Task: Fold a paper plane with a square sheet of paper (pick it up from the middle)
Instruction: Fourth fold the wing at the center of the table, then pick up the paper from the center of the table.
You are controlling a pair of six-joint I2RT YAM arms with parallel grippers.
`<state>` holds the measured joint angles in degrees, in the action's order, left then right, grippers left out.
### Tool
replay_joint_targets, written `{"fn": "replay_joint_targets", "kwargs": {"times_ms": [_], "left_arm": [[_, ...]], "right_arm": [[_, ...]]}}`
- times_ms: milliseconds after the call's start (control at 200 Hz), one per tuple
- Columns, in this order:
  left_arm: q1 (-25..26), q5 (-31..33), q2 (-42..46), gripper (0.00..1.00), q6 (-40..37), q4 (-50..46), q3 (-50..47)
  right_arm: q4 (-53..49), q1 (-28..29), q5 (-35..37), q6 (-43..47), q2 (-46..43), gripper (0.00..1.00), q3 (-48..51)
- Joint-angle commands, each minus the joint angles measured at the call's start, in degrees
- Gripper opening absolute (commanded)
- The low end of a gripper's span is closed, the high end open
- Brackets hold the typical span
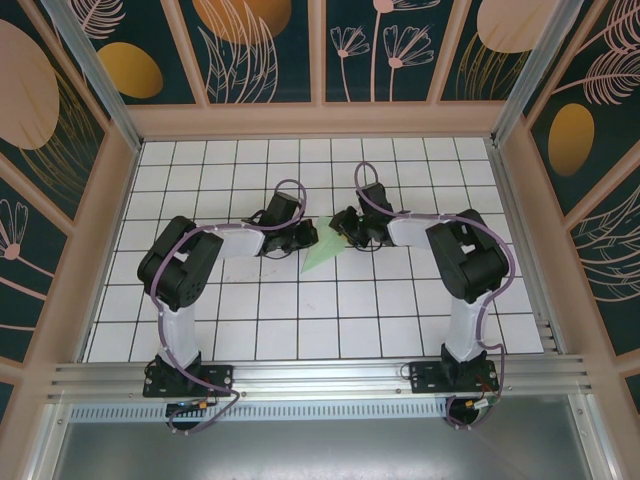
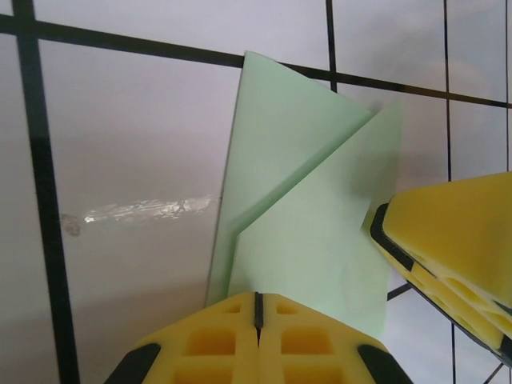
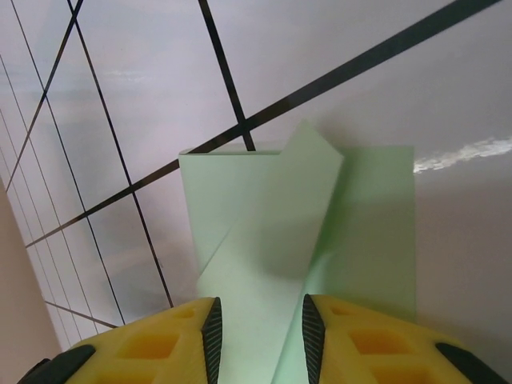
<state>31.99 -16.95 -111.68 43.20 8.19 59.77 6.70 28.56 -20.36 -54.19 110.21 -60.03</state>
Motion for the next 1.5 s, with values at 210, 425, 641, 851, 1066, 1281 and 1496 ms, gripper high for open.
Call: {"fn": "replay_joint_targets", "kwargs": {"times_ms": [210,425,641,851,1066,1281,1496], "left_arm": [[-1.1,1.2,-2.2,0.05,0.2,-2.5,1.6],[-1.3,0.9,-2.4,0.05,0.2,-2.6,1.4],[-1.4,0.3,-2.3,0.05,0.4,-2.5,1.3],[-1.6,-1.1,-1.1,0.1,1.3,-1.6,0.7],[-1.8,-2.5,1.7,0.15,1.0,-0.5,-0.1],[-1.9,-2.9,1.4,0.16,0.9,-0.8,-0.1],[-2.2,-1.5,1.1,0.16,0.6,-2.0,0.0]], "right_arm": [[-1.1,0.7,-1.4,-0.6,1.9,0.34,-2.5],[-1.5,1.0,-2.0,-1.3,2.8,0.34,-3.3],[-2.3,1.4,-2.5,-2.9,2.4,0.34,-3.6],[-11.1,1.7,1.9,-5.2,1.0,0.33,-5.9],[-11.3,1.6,2.5,-5.1,0.7,0.34,-6.4],[-7.4,1.9,-1.5,-4.5,2.5,0.34,-6.7],[-6.2,2.0,-2.9,-4.4,3.0,0.33,-6.5]]}}
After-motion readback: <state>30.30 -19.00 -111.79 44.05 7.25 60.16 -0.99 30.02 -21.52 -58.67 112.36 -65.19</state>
